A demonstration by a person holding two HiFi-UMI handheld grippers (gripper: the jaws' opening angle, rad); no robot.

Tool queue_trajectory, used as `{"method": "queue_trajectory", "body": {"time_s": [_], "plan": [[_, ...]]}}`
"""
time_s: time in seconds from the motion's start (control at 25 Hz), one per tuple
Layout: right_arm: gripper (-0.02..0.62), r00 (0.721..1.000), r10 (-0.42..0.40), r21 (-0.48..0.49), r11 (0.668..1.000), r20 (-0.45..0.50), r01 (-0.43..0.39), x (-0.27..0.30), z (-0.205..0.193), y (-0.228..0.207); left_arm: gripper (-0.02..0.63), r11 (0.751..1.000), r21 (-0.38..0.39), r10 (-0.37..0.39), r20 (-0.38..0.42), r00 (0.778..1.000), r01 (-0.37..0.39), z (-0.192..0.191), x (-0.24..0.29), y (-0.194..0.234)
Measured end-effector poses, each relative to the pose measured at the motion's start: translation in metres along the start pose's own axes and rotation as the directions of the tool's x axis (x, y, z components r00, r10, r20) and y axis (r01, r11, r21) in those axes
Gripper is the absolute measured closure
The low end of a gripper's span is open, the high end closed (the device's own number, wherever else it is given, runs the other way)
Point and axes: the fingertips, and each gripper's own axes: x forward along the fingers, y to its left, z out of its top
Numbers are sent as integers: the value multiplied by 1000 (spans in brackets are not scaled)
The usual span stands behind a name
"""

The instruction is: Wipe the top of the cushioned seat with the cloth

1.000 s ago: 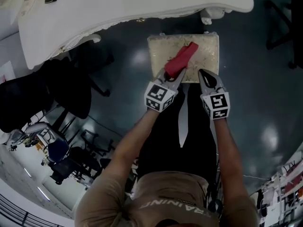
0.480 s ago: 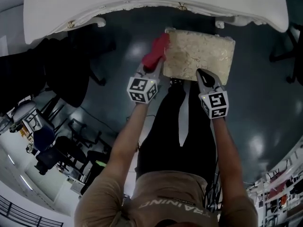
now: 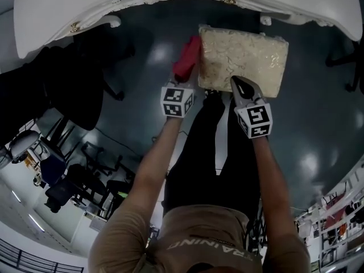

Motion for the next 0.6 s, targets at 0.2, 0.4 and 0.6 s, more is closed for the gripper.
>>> {"method": "queue_trajectory", "body": {"time_s": [0.2,0.4,0.6], "plan": [[594,1000,-6,11,1000,-10,6,6,-6,0,568,999,31,-23,-37,999,24,-11,13,-11],[593,1000,-8,24,1000,-6,8,10,-9,-4,568,994,58,-86,-87,992,91,-19,32,-33],[594,1000,-18,29,999,4,17,3,-10,-16,568,993,69,-89,-115,989,98,-21,45,-46]]}}
